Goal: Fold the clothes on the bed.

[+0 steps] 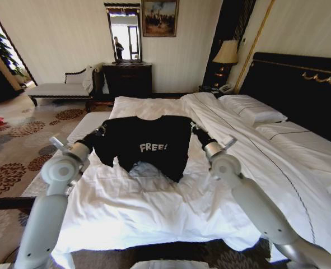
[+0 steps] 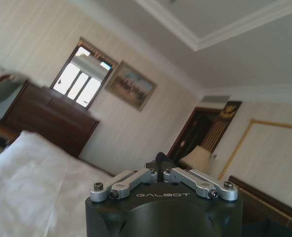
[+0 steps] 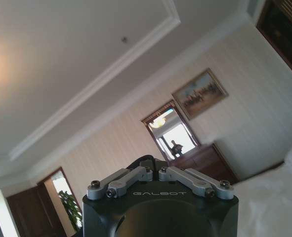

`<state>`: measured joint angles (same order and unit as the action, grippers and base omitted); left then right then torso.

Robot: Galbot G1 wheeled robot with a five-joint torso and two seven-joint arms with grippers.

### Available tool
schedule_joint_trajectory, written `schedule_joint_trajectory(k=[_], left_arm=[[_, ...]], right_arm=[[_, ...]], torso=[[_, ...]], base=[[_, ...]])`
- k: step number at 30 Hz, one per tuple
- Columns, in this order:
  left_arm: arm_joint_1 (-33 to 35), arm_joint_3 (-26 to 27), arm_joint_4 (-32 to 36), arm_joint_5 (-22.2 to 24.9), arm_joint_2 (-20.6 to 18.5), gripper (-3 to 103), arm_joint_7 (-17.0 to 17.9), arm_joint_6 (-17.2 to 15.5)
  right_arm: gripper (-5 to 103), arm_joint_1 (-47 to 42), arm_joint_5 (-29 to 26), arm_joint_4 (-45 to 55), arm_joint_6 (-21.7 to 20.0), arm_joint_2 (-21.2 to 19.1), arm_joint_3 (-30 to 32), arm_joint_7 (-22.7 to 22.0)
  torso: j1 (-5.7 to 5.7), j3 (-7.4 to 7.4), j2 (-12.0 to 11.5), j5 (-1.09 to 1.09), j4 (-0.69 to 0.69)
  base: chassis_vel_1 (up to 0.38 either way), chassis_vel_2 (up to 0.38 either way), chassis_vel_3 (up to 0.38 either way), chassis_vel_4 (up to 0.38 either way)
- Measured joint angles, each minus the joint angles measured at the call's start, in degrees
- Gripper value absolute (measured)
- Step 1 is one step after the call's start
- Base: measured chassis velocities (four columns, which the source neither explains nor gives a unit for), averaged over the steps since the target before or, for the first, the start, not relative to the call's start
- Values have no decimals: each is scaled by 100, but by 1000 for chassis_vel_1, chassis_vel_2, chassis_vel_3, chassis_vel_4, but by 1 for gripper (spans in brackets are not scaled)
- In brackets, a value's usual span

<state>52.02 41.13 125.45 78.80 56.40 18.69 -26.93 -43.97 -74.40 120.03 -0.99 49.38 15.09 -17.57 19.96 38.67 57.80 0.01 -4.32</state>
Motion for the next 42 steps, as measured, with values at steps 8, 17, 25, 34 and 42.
schedule_joint_trajectory(k=[8, 17, 25, 34, 42], left_arm=[[169, 1027, 964, 1061, -986, 0, 174, 250], [400, 2420, 1664, 2343, -1725, 0, 392, 329], [983, 4347, 1839, 3980, -2046, 0, 509, 383], [2145, 4835, 1816, 3739, -1563, 0, 488, -44], [2605, 2303, 1772, 1511, -1016, 0, 515, -764]], right_arm=[[0, -831, -204, 1212, 187, -802, 1203, 182], [0, -1261, -1062, 2334, 86, -1556, 2770, 5], [0, -1499, -2634, 2395, -145, -2311, 4830, -442], [0, -2378, -2146, 2367, -462, -2001, 5050, -612], [0, -2522, -1263, 2310, -1472, -1098, 2694, -1421]], torso=[[0, 0, 1, 0, 0], [-1, 0, 1, -2, 1], [-1, 0, 1, -2, -2], [-1, -1, 1, -1, 2], [2, 2, -1, 0, 2]], base=[[0, 0, 0, 0], [0, 0, 0, 0], [0, 0, 0, 0], [0, 0, 0, 0], [0, 0, 0, 0]])
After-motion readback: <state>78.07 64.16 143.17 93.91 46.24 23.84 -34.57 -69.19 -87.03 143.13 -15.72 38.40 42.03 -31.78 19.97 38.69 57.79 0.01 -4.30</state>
